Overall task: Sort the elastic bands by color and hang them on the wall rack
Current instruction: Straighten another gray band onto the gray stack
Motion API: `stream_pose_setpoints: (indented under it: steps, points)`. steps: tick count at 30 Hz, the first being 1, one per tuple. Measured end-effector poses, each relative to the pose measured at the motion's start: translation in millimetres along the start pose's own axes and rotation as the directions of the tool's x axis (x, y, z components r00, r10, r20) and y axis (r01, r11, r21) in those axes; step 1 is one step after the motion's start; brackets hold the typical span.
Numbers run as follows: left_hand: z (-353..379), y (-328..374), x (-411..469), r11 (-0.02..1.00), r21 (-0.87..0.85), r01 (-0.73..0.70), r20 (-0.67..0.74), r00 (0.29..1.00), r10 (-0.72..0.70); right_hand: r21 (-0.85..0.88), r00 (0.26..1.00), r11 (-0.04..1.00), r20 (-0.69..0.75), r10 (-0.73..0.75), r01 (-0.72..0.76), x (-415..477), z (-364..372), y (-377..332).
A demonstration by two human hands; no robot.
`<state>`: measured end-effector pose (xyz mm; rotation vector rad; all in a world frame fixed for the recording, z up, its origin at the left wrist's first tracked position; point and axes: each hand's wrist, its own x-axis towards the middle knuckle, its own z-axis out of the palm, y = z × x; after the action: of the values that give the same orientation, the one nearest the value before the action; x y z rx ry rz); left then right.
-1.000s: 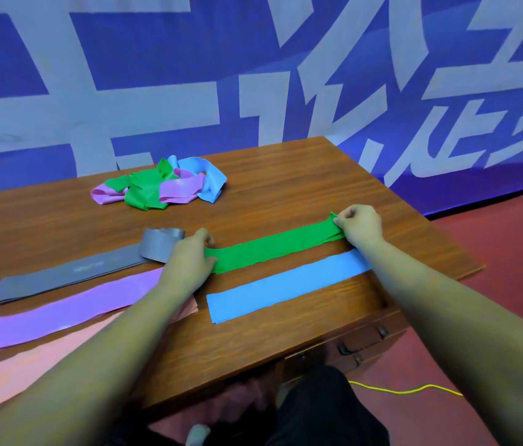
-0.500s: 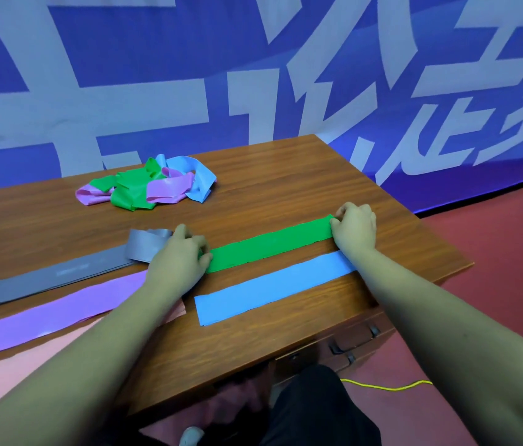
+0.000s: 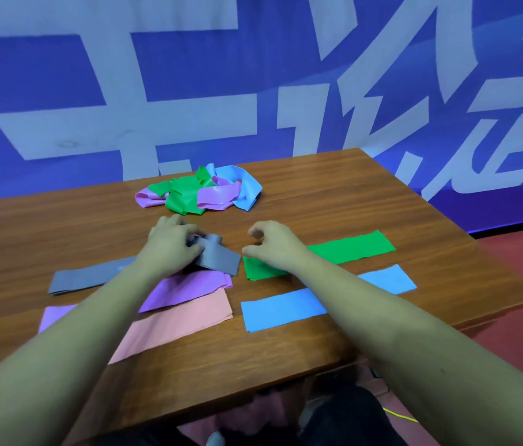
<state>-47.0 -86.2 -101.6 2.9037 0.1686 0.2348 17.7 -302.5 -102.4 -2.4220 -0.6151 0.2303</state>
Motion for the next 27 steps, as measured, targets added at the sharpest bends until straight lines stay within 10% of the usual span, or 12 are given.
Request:
stream_pose_setpoints:
  steps: [9, 20, 27]
  points:
    - [0.2, -10.8, -3.4, 0.993, -0.061, -0.102, -0.052, 0.994, 0.099, -0.048, 0.996, 0.999, 0.094, 0.001, 0.003, 13.5, 27.3, -13.1]
    - [-73.1, 3.8, 6.0, 0.905, -0.358, -0.229, -0.411, 0.909, 0.067, 0.480, 0.928, 0.829, -0.353, -0.116, 0.286, 8.1, -49.2, -78.0]
    - [-132.0, 22.0, -14.2, 0.840, -0.504, -0.202, -0.449, 0.892, -0.055, 0.572, 0.918, 0.756, -0.384, -0.096, 0.318, -10.8, -87.3, -125.0]
